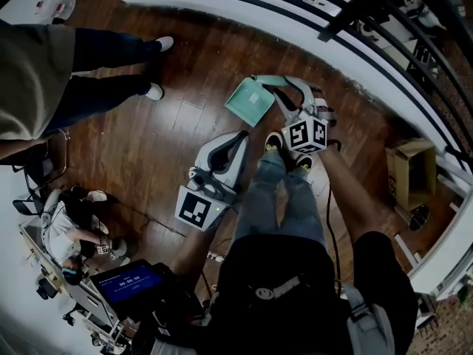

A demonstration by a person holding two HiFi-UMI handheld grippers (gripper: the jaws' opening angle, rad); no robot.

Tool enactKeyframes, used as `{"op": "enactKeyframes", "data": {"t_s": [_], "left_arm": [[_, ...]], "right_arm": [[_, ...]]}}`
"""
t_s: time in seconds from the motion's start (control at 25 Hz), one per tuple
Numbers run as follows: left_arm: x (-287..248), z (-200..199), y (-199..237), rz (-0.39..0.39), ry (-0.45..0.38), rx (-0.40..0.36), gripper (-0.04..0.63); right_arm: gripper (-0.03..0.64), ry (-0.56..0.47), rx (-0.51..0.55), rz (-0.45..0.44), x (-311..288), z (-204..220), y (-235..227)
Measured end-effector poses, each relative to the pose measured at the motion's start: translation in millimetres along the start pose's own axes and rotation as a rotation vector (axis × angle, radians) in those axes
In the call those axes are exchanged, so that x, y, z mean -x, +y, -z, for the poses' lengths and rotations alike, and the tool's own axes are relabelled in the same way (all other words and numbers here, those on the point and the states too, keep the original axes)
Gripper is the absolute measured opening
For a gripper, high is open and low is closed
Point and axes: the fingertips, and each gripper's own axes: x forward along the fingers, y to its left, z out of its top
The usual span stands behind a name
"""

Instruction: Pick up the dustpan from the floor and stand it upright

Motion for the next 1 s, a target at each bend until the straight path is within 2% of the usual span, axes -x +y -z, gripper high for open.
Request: {"op": "enactKeyframes", "data": {"t_s": [0.24, 0.36, 0.64, 0.84, 1.0], "left_arm": [[-2, -29, -52, 0.013, -0.031, -0.057, 0.017], [-1, -45, -81, 0.013, -0.06, -0.078, 0.017], [12, -53, -181, 0.035, -0.077, -0.101, 0.017], [14, -62, -215, 0.046, -0.057, -0.11, 0.017], [19, -68, -238, 0.028, -0.097, -0.122, 0.017]], "right_arm": [[0.104, -0.221, -0.255, 0.089, 112, -58, -42], [0.003, -0.29, -0.352, 0.134, 168, -70, -54], [0.002, -0.454, -0.498, 0.106, 298, -81, -36], [0.002, -0.516, -0.56, 0.065, 346, -102, -30], [0.003, -0.576, -0.606, 0.019, 374, -110, -15]]}}
